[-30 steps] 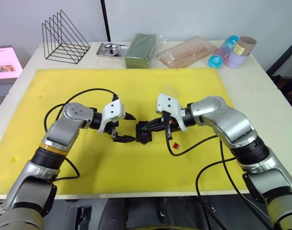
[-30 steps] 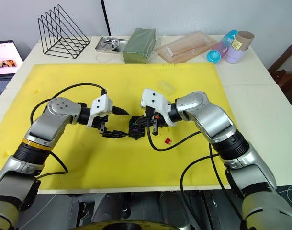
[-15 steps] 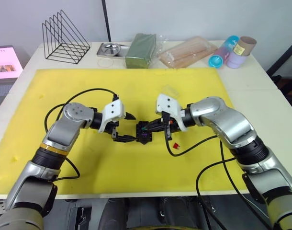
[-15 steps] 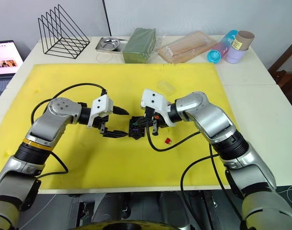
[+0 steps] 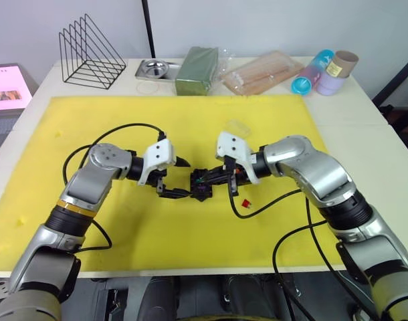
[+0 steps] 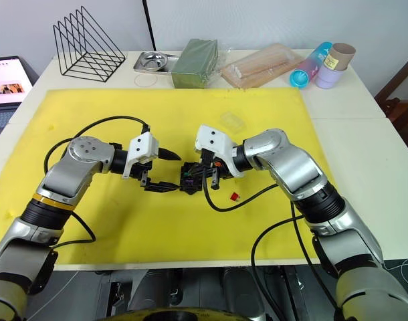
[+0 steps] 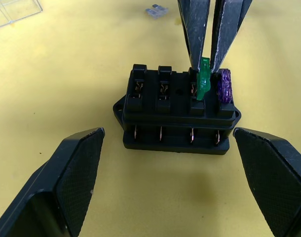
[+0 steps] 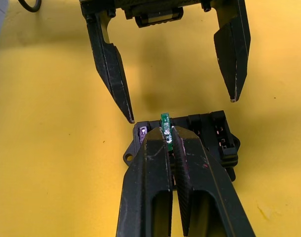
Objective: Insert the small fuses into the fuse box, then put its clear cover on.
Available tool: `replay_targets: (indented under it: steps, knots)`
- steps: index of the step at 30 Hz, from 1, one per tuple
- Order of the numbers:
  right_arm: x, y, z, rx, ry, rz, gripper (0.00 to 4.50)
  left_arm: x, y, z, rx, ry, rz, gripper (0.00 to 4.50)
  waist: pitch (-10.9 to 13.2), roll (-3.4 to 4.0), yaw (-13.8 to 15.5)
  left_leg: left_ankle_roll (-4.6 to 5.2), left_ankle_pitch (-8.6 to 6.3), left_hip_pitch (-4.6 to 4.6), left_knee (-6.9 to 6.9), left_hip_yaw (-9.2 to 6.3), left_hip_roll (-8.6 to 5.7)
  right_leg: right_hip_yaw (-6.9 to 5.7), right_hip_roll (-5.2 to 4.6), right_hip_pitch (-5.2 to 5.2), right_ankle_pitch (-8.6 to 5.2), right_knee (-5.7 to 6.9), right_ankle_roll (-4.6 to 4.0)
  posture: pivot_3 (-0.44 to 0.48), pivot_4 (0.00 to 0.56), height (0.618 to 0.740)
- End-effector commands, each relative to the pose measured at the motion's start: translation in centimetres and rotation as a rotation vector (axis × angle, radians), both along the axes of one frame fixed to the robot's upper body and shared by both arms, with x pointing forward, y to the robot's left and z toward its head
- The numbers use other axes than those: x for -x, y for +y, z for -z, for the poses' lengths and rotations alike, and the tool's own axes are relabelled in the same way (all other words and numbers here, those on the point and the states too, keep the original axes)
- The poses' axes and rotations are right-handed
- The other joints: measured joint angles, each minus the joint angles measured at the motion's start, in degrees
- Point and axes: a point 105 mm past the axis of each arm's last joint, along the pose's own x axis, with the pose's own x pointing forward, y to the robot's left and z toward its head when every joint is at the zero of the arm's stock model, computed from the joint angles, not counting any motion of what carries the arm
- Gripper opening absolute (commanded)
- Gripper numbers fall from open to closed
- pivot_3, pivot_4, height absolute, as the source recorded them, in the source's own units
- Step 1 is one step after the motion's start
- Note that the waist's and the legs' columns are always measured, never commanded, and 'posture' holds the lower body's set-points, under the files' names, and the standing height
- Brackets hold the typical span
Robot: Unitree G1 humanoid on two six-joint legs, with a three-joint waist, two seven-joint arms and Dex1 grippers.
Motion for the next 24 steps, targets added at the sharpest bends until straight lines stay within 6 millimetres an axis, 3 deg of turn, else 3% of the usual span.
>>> replay_targets:
  steps: [1,14,24]
  knots:
    - [-0.2,0.2,-0.9,-0.008,-0.043,-0.007,0.00,0.0,-0.2,-0.6,0.003,-0.038,0.014,4.44,0.00,0.00,0.00,0.00,0.00,0.00,0.00,0.00,0.00,0.00,0.00,0.00,0.00,0.00,0.00,0.000,0.150,0.740]
    - [-0.7,-0.4,0.9,0.048,-0.047,0.000,0.00,0.0,-0.3,-0.7,0.007,-0.043,0.012,4.44,-0.01,0.00,-0.02,0.00,0.00,0.01,0.00,0.00,0.00,0.00,0.00,0.00,0.00,0.01,0.00,0.000,0.150,0.740]
    - [-0.9,-0.5,0.6,0.061,-0.068,0.001,0.00,0.1,-0.4,-0.7,0.009,-0.044,0.018,4.44,-0.01,0.00,0.00,0.00,0.00,0.02,0.02,0.00,0.00,0.00,0.00,0.02,0.00,0.01,0.00,0.000,0.150,0.740]
